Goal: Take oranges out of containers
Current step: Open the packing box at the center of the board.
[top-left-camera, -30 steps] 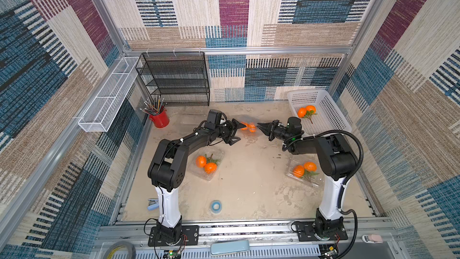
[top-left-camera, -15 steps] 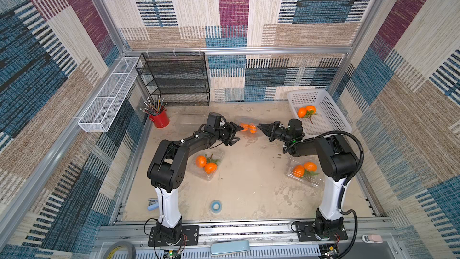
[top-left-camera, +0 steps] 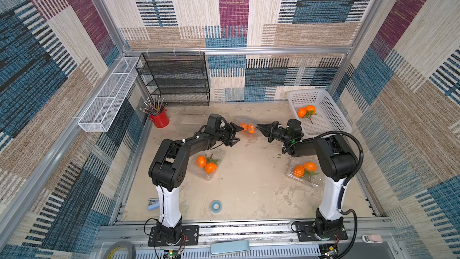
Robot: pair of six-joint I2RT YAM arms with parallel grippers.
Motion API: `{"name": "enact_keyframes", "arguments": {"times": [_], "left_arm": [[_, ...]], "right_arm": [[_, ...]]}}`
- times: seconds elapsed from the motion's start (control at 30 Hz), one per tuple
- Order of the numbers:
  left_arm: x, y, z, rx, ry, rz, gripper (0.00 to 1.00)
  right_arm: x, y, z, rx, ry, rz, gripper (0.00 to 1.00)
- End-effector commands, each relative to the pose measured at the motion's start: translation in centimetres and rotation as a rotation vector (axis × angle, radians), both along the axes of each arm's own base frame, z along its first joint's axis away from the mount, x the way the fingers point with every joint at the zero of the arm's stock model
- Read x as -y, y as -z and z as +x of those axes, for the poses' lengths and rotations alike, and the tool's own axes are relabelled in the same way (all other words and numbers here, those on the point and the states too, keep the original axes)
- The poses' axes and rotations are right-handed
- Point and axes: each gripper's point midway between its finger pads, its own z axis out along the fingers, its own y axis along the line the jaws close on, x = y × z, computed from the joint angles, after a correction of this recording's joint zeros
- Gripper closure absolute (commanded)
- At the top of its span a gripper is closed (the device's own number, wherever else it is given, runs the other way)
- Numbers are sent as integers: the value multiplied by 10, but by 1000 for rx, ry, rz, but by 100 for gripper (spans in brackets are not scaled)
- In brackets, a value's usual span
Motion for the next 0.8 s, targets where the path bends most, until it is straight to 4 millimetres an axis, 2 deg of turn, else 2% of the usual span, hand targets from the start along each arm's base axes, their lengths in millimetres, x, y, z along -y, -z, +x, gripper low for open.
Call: {"name": "enact_keyframes", "arguments": {"times": [0.0,0.53,0.77], "left_arm": [[1,-9,5,42,-9,-15,32],[-1,-16,0,57,-8,-13,31],[0,-7,0,37,-9,-7,31]], "right_arm": [[-3,-2,-5,17,-23,-3,85],[0,3,-3,16,-8,5,85],[0,-1,-4,23,-9,7,85]]}}
